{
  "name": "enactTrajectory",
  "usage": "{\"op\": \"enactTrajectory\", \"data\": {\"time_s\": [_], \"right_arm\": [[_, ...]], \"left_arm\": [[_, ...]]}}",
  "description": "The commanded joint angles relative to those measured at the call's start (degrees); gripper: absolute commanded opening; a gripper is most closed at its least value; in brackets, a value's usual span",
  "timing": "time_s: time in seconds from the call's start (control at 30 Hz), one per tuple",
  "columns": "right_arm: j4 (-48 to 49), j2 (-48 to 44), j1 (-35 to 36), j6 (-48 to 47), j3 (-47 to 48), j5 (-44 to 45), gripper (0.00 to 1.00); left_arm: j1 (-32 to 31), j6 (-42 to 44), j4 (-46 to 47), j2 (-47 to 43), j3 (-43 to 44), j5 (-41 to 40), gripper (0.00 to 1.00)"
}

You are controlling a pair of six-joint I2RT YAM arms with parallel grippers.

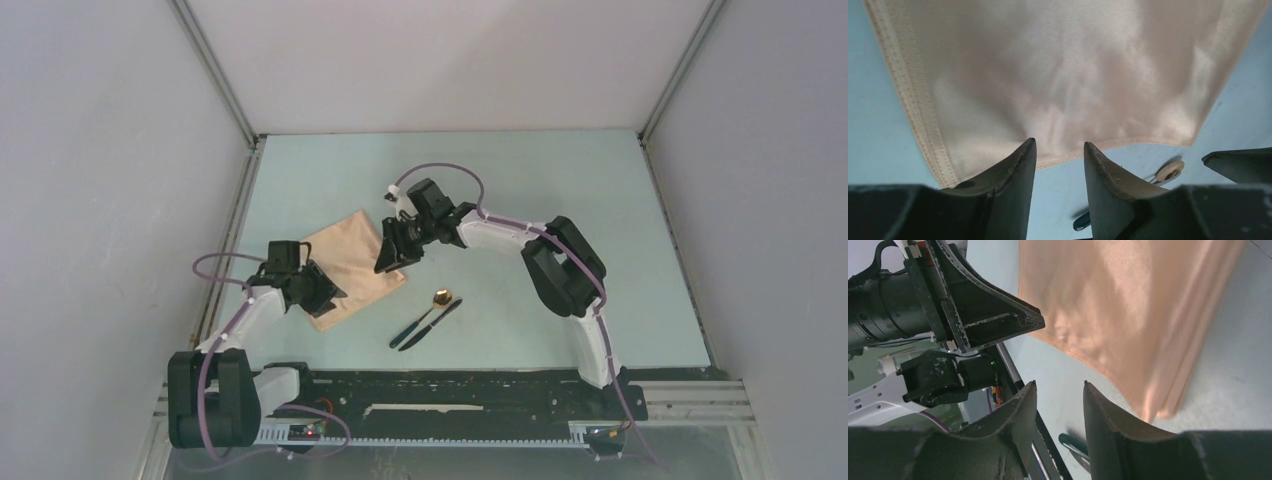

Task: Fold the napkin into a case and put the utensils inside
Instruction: Smooth out the lower triangle-folded napkin at the center of the board.

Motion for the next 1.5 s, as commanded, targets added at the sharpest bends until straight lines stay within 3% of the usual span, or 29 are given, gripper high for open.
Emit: {"op": "enactTrajectory", "data": {"time_s": [0.0,0.23,0.4,0.5,0.63,0.83,0.93,1.2,1.47], "right_arm": [[12.1,4.3,-2.1,5.9,-1.9,-9.0,0.47],[12.6,7.2,-3.7,3.0,-5.0,-7.9,0.53],[5.7,0.7,-2.2,-2.0,-3.8,-4.3,0.67],[4.2,-0.6,-1.3,-2.5,-0.9,-3.9,0.71],[4.8,2.5,-1.2,-0.3,4.8,-4.8,0.74],[15.1,11.7,-2.3,11.5,13.9,-5.2,0.84],[17.1,17.2,-2.6,15.3,21.1,-3.5,0.95],[15.2,34.1,-2.9,20.0,46.9,-2.0,0.99],[17.4,39.5,-4.0,23.0,50.4,0.1,0.99]], "left_arm": [[1.8,-1.6,0.4,-0.7,-2.0,-3.1,0.46],[3.3,-2.4,-1.3,-6.6,-3.9,-5.4,0.51],[3.8,-1.1,-2.6,-12.2,5.6,-9.4,0.70],[6.5,-1.7,-0.4,-8.4,10.8,-8.6,0.77],[12.0,-3.5,4.8,-0.3,15.0,-5.2,0.76],[15.6,-4.6,9.5,11.2,20.3,-4.4,0.74],[16.3,-4.0,11.0,16.5,22.1,-4.8,0.74],[19.9,-3.0,12.0,28.3,25.4,0.6,0.75],[23.6,-2.3,11.9,32.6,25.1,1.4,0.75]]}}
